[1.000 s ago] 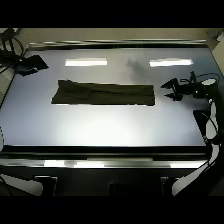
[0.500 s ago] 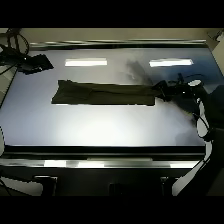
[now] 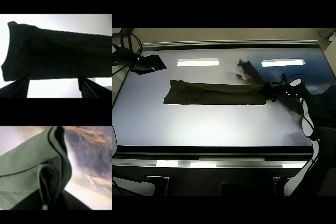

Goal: Fold the clothes and pants, and hang the long-sleeved shirts on hangers.

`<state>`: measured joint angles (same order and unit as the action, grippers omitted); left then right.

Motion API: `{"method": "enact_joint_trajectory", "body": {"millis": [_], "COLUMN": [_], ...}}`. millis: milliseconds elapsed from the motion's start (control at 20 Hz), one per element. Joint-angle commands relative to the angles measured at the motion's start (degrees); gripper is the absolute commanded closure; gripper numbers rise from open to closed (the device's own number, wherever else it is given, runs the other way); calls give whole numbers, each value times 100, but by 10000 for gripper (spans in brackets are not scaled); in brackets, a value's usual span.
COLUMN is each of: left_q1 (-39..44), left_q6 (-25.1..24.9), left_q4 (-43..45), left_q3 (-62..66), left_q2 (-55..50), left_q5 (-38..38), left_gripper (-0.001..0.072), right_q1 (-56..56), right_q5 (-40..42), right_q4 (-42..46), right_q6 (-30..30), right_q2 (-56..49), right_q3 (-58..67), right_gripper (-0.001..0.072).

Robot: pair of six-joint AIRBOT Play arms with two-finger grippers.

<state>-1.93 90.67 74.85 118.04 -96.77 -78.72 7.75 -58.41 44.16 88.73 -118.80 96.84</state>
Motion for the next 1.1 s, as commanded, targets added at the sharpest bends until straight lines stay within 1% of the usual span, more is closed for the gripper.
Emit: {"method": "enact_joint_trajectory", "body": {"millis": [0,50,100,150,200,300,400,500,550,650,700,800,1050], "left_q1": [24,46,68,107,162,289,568,1014,1294,1860,2135,2629,3746], "left_q6": [2,4,9,101,184,612,975,1080,1231,1716,2020,2450,3259], "left_q4": [-4,-39,-92,-157,-247,-444,-654,-675,-721,-920,-1073,-1423,-2352], "left_q3": [-4,-4,-4,-39,-151,-479,-688,-695,-695,-695,-695,-695,-693], "left_q2": [4,2,-11,-24,-26,-39,-168,-420,-586,-929,-1117,-1469,-2321], "left_q5": [4,4,4,28,125,479,833,1062,1204,1639,1941,2636,4159], "left_gripper": [33,85,249,522,685,691,692,693,693,693,693,694,695], "right_q1": [-127,-103,-98,-98,-98,-98,-68,63,177,426,542,776,1097], "right_q5": [243,238,225,214,186,131,92,-74,-177,-385,-496,-767,-1344], "right_q4": [52,35,59,96,136,245,634,793,807,846,868,905,1067], "right_q6": [205,212,205,188,192,197,461,734,776,778,793,796,798], "right_q2": [0,33,94,190,304,595,940,1270,1436,1755,1902,2188,2758], "right_q3": [4,9,9,11,9,9,9,11,11,11,11,11,9], "right_gripper": [643,680,680,681,681,681,681,681,681,681,681,681,681]}}
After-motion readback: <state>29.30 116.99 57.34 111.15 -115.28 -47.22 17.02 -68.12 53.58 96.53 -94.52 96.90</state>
